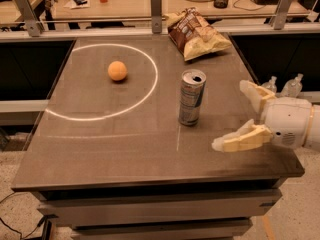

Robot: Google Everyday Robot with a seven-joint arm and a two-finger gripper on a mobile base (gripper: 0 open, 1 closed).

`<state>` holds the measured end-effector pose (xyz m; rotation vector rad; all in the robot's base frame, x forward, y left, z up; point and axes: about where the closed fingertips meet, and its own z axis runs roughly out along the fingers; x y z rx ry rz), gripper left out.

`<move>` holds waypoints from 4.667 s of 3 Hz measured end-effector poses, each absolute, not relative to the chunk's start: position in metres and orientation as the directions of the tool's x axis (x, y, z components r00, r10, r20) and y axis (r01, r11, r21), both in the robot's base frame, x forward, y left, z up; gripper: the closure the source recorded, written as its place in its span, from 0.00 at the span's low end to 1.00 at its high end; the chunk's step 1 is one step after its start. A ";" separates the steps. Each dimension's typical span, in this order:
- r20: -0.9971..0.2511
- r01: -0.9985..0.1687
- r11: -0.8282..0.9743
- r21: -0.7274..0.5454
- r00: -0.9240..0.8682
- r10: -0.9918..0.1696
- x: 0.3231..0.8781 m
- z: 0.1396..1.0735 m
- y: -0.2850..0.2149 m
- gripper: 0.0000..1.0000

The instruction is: Move redbull can near orange

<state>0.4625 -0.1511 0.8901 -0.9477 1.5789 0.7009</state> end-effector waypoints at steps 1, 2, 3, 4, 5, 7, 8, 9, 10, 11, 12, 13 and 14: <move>-0.974 -0.838 0.543 -0.058 -0.072 -0.214 0.475 0.878 -0.131 0.00; -0.979 -0.829 0.556 -0.051 -0.070 -0.194 0.486 0.873 -0.109 0.00; -0.984 -0.828 0.559 -0.040 -0.065 -0.167 0.494 0.873 -0.089 0.00; -0.985 -0.826 0.563 -0.034 -0.068 -0.159 0.500 0.871 -0.073 0.00; -0.985 -0.828 0.559 -0.037 -0.064 -0.158 0.505 0.868 -0.064 0.00; -0.986 -0.841 0.538 -0.052 -0.041 -0.160 0.509 0.867 -0.056 0.39; -0.986 -0.845 0.531 -0.061 -0.030 -0.163 0.510 0.867 -0.055 0.62; -0.983 -0.862 0.502 -0.066 -0.029 -0.179 0.510 0.871 -0.056 0.85; -0.983 -0.865 0.498 -0.066 -0.028 -0.180 0.509 0.871 -0.054 1.00; -0.985 -0.865 0.496 -0.074 -0.014 -0.171 0.513 0.874 -0.049 1.00; -0.985 -0.845 0.520 -0.128 0.045 -0.169 0.542 0.887 -0.036 1.00; -0.975 -0.804 0.566 -0.184 0.074 -0.212 0.588 0.903 -0.029 1.00; -0.973 -0.783 0.602 -0.157 0.017 -0.231 0.636 0.898 -0.025 1.00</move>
Offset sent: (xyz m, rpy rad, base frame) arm 0.0388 0.0645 -0.0254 0.0398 -0.0135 -0.0873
